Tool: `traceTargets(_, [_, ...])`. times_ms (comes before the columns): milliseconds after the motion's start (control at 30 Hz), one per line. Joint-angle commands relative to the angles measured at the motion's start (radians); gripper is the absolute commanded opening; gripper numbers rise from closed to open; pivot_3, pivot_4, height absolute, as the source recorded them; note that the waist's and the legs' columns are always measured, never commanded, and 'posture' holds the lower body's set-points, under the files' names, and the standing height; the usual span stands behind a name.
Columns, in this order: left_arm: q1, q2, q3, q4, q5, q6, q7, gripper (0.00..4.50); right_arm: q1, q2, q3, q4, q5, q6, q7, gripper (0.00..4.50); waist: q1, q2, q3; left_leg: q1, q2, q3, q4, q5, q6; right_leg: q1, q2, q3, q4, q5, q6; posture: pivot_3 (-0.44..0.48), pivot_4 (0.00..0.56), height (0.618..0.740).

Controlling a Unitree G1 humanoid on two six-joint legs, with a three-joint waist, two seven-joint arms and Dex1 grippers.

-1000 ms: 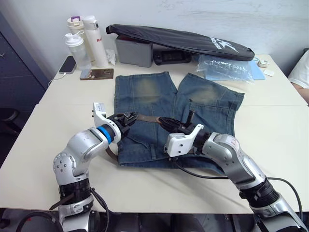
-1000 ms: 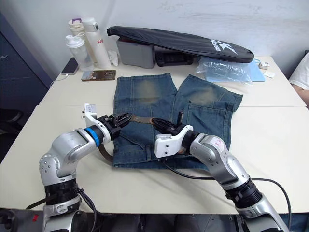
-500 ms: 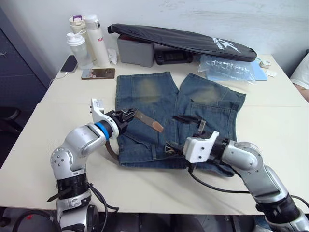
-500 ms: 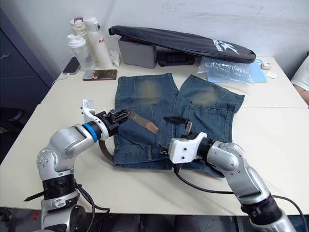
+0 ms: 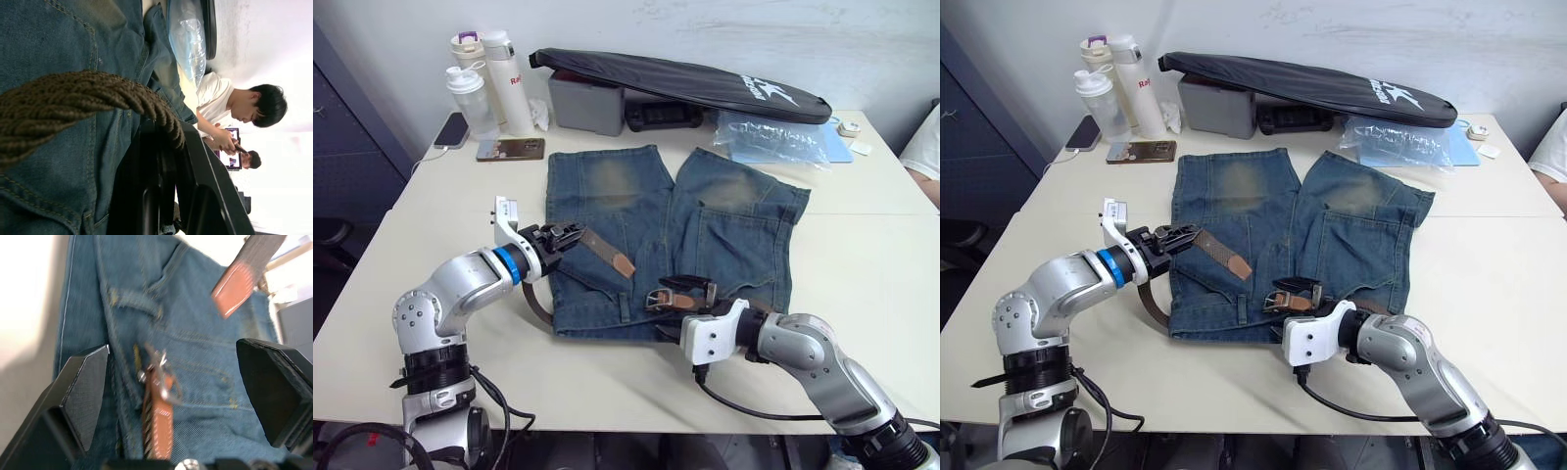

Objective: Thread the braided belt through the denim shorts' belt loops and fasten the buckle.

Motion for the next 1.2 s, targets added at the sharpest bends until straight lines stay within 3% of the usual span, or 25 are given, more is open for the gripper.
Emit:
traceTargets(33, [-0.022,0.014,-0.003,-0.014,-0.013,0.008,-0.027,0.00,-0.018,0.001,0.006,0.019,-0.036,-0.045,-0.029,4.41,0.000,0.000,0.000,0.000,0.000,0.000,0.000,0.000,0.000,0.000,0.000,0.000,0.000,0.000,0.000,0.000,0.150,0.740])
traceTargets(400, [-0.006,0.013,-0.009,-0.050,-0.013,-0.011,-0.004,0.00,0.005,0.019,-0.019,0.061,-0.074,-0.039,-0.072,4.41,0.000,0.000,0.000,0.000,0.000,0.000,0.000,0.000,0.000,0.000,0.000,0.000,0.000,0.000,0.000,0.000,0.150,0.740])
traceTargets(600, [0.051,0.044,0.005,-0.089,-0.013,-0.018,0.011,0.00,0.078,-0.026,-0.109,-0.027,0.080,-0.013,-0.009,4.41,0.001,0.000,0.000,0.000,0.000,0.000,-0.001,0.000,-0.001,0.000,-0.001,0.001,-0.001,0.000,0.000,0.000,0.150,0.740])
traceTargets(767, [0.113,0.052,0.001,-0.130,-0.013,-0.025,-0.001,0.00,0.049,-0.082,-0.219,-0.150,0.253,0.088,0.078,4.41,-0.002,0.000,0.001,0.000,0.001,0.000,-0.001,0.000,-0.001,0.000,-0.001,0.001,-0.001,0.000,0.000,0.000,0.150,0.740])
traceTargets(900, [0.182,0.049,-0.025,-0.186,-0.013,-0.043,-0.005,0.00,0.080,-0.164,-0.284,-0.270,0.535,0.377,0.212,4.41,0.001,0.001,0.001,0.000,0.005,-0.001,-0.003,-0.001,-0.002,0.000,-0.003,0.001,-0.003,0.000,0.000,0.000,0.150,0.740])
traceTargets(1033, [0.217,0.089,-0.023,-0.192,-0.013,-0.052,-0.034,0.00,0.066,-0.222,-0.376,-0.354,0.815,0.683,0.230,4.41,0.004,0.001,0.002,-0.003,0.008,-0.003,-0.002,-0.001,-0.002,0.000,-0.005,0.000,-0.004,-0.001,-0.002,0.000,0.150,0.740])
traceTargets(1200, [0.262,0.119,-0.030,-0.209,-0.013,-0.069,-0.070,0.00,0.006,-0.256,-0.394,-0.368,0.936,0.835,0.204,4.41,-0.001,0.002,0.001,-0.003,0.008,-0.001,-0.002,-0.002,0.000,0.000,-0.007,-0.001,-0.005,-0.003,-0.008,0.000,0.150,0.740])
